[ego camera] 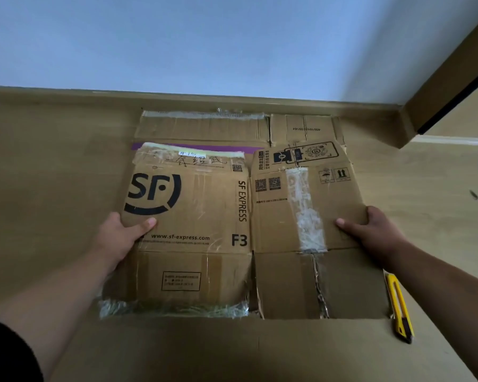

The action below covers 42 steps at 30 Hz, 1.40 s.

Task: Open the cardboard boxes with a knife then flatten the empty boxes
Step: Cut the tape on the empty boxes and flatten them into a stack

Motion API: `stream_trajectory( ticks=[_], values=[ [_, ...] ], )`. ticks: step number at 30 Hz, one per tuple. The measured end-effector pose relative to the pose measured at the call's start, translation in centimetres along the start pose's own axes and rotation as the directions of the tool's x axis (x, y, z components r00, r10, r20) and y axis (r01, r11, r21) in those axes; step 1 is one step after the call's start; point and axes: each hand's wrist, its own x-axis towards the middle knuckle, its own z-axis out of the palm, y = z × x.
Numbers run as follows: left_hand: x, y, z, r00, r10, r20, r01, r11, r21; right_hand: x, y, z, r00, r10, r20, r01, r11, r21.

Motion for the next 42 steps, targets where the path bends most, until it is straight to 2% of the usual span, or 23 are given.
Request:
stream_trajectory(
  ticks=[5,18,20,22,24,27,33,42],
  values=[
    [-1.2,1.9,-0.6,0.999,0.049,0.010,-0.049,0.999,0.018,-1.3,0.0,-2.1,1.000,-0.002,-0.020,0.003,0.999,0.047],
    [-6.9,10.6,-5.3,0.968,0.247,-0.054,-0.250,0.967,-0.052,-6.2,-8.4,-10.7,0.974,-0.173,-0.145,0.179,0.983,0.029],
    [-6.6,11.8,-5.8,0.960,0.272,-0.070,-0.277,0.959,-0.060,-5.5,-9.7,-11.3,0.969,-0.192,-0.153,0.193,0.981,-0.011],
    [-5.7,12.3,-5.9,0.954,0.285,-0.096,-0.292,0.954,-0.063,-4.4,-10.7,-11.1,0.968,-0.196,-0.158,0.175,0.975,-0.135],
    [-4.4,12.3,-5.6,0.955,0.280,-0.098,-0.285,0.958,-0.041,-3.5,-11.3,-10.2,0.968,-0.196,-0.159,0.145,0.946,-0.289],
    [-1.7,11.4,-4.5,0.965,0.246,-0.094,-0.247,0.969,0.003,-1.8,-11.3,-8.3,0.968,-0.189,-0.164,0.119,0.924,-0.364],
    [2.2,9.1,-3.0,0.984,0.160,-0.075,-0.156,0.987,0.048,1.8,-10.8,-4.2,0.979,-0.138,-0.149,0.078,0.933,-0.351],
    [7.0,6.9,-0.2,0.993,0.106,-0.057,-0.102,0.993,0.058,6.8,-7.2,0.7,0.987,-0.034,-0.157,-0.014,0.955,-0.295]
  ],
)
